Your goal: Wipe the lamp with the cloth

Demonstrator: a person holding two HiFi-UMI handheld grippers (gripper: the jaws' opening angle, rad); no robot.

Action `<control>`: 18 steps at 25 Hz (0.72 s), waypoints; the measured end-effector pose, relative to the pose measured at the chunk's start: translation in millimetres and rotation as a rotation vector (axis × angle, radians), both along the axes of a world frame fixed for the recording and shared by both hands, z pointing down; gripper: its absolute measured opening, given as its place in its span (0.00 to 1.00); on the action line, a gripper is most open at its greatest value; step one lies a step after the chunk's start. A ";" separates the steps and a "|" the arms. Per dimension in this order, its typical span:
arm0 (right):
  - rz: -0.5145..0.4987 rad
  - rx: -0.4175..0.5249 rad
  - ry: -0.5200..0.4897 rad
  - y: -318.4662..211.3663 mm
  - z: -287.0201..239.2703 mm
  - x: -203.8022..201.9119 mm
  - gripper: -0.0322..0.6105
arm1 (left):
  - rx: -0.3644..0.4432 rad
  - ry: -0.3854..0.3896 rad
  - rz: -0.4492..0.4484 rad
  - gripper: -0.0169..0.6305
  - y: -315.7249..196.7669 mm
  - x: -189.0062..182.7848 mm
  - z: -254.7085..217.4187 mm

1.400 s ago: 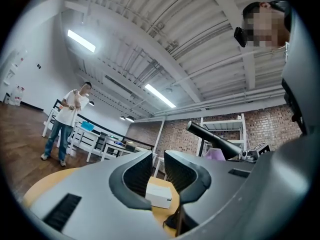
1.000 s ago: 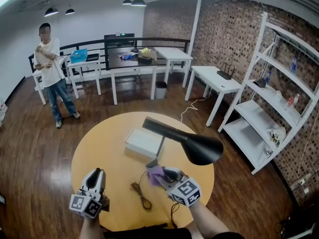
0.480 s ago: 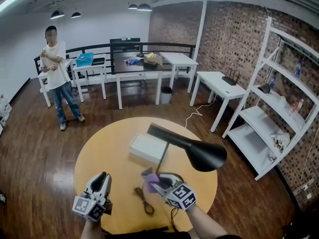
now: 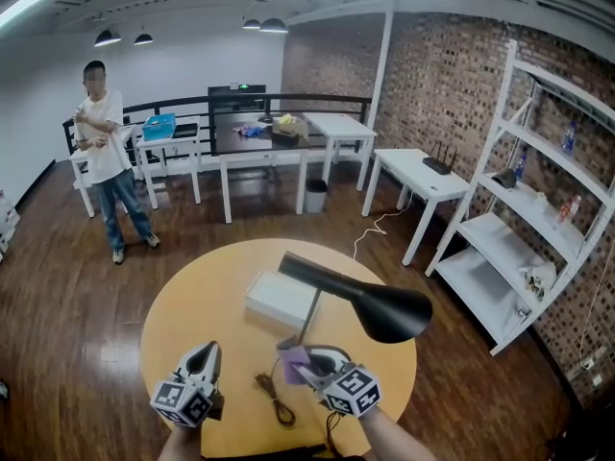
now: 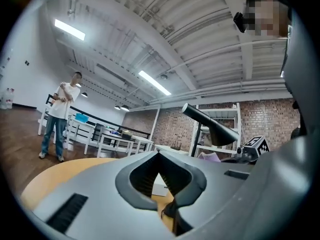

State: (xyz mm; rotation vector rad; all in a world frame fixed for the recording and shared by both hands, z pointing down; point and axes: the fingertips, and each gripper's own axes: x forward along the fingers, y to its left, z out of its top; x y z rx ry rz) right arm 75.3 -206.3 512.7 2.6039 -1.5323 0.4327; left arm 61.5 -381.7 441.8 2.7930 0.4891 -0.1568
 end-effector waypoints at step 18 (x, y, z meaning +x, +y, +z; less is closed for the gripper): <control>0.454 0.137 0.117 58.7 -44.3 61.0 0.20 | -0.018 0.016 0.033 0.03 12.4 -10.1 -2.0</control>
